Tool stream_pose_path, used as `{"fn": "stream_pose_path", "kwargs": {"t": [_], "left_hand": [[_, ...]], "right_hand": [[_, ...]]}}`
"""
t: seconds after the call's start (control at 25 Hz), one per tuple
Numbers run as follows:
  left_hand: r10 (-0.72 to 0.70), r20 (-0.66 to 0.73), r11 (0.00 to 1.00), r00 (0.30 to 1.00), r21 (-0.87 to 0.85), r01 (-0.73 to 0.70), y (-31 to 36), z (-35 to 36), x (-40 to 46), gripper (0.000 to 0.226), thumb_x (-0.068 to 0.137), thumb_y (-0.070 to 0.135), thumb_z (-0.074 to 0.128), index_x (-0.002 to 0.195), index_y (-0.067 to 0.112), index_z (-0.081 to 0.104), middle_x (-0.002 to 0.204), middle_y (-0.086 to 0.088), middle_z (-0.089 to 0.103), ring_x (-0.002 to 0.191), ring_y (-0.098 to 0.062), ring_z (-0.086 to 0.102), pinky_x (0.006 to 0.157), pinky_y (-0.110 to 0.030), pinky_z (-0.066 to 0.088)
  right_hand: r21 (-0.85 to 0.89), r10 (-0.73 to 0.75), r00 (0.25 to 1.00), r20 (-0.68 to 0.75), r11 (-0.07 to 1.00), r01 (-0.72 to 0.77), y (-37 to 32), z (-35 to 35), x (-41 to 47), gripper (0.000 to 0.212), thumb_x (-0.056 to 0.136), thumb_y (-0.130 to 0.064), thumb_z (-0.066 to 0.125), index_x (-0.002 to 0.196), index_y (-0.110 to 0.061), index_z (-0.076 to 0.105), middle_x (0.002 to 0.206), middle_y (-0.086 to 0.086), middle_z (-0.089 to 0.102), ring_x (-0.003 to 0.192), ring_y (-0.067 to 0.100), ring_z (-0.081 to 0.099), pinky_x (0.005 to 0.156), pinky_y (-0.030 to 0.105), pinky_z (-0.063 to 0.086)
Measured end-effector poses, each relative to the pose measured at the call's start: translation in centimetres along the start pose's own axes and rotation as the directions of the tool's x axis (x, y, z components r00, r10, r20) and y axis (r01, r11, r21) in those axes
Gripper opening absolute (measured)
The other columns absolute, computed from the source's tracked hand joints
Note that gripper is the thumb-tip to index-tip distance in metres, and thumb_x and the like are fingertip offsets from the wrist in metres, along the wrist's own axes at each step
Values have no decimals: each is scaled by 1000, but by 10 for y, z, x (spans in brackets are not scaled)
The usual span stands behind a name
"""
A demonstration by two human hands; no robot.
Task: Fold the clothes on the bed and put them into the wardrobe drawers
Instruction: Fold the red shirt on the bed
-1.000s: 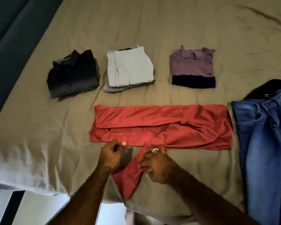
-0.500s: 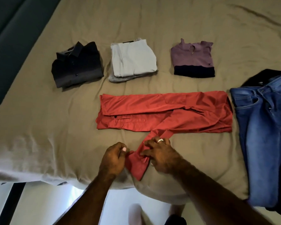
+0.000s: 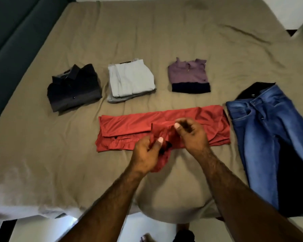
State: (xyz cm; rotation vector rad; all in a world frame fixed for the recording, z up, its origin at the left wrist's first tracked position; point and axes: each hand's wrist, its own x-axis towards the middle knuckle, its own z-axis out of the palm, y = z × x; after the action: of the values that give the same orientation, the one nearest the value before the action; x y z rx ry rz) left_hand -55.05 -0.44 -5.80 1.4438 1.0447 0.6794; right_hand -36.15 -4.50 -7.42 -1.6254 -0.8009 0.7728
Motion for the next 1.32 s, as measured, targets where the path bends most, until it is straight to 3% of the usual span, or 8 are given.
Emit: {"fn": "stream_pose_path", "kwargs": {"t": [0.16, 0.4, 0.52, 0.64, 0.76, 0.84, 1.08, 1.32], "left_hand": [[-42, 295, 965, 955, -234, 115, 97, 21, 39, 31, 91, 25, 67, 82, -5, 69, 82, -18, 70, 73, -26, 65, 75, -36, 56], [-82, 752, 977, 654, -68, 200, 171, 35, 98, 14, 92, 9, 66, 88, 10, 79, 86, -7, 75, 74, -18, 71, 79, -31, 60], [-30, 803, 971, 595, -118, 208, 192, 51, 133, 11, 93, 6, 70, 91, 11, 80, 87, -6, 76, 75, -18, 72, 81, -31, 60], [37, 712, 935, 702, -274, 228, 204, 56, 175, 18, 77, 21, 87, 89, 10, 80, 84, -4, 77, 73, -16, 73, 79, -30, 60], [-55, 526, 928, 848, -286, 238, 184, 45, 227, 16, 73, 12, 87, 87, 8, 81, 83, -7, 78, 73, -18, 75, 80, -32, 62], [-153, 399, 912, 904, -295, 285, 161, 31, 242, 10, 81, 7, 74, 89, 6, 79, 85, -11, 77, 75, -22, 76, 80, -35, 64], [-421, 100, 828, 902, -363, 427, 54, -43, 256, 64, 81, 19, 76, 131, -16, 57, 96, -18, 77, 82, -28, 77, 79, -44, 66], [-641, -116, 759, 759, -248, 603, -40, -100, 224, 21, 107, 12, 54, 121, 9, 69, 114, -25, 74, 88, -33, 78, 72, -52, 66]], "right_hand": [[89, 118, 940, -320, 992, -94, 8, -50, 17, 19, 105, -25, 58, 110, -14, 73, 107, 4, 74, 100, 14, 68, 95, 35, 54], [152, 477, 863, 166, 853, -500, 1, -99, 77, 72, 114, -44, 30, 66, -28, 82, 72, -13, 77, 69, -1, 72, 82, 26, 56], [84, 593, 766, 249, 774, -627, 1, -114, 104, 49, 113, -41, 36, 117, -10, 74, 116, 12, 78, 94, 19, 76, 85, 33, 51], [-53, 624, 739, 254, 772, -634, 30, -129, 123, 51, 113, -33, 42, 150, 0, 48, 154, 20, 51, 141, 38, 50, 109, 37, 43], [-152, 735, 602, 314, 664, -732, 45, -145, 147, 57, 105, -59, 44, 125, -11, 69, 108, 9, 76, 93, 17, 74, 79, 19, 57], [-266, 796, 502, 337, 593, -760, 55, -155, 160, 86, 88, -82, 28, 95, -9, 73, 68, 4, 67, 56, 13, 58, 55, 25, 42], [-395, 827, 419, 375, 551, -735, 86, -169, 176, 124, 53, -111, 33, 103, -8, 80, 104, 20, 78, 96, 28, 69, 96, 36, 47], [-298, 581, 668, 465, 813, -499, 91, -169, 193, 30, 71, -38, 92, 71, -17, 72, 72, -3, 64, 69, 12, 57, 72, 28, 46]]}}
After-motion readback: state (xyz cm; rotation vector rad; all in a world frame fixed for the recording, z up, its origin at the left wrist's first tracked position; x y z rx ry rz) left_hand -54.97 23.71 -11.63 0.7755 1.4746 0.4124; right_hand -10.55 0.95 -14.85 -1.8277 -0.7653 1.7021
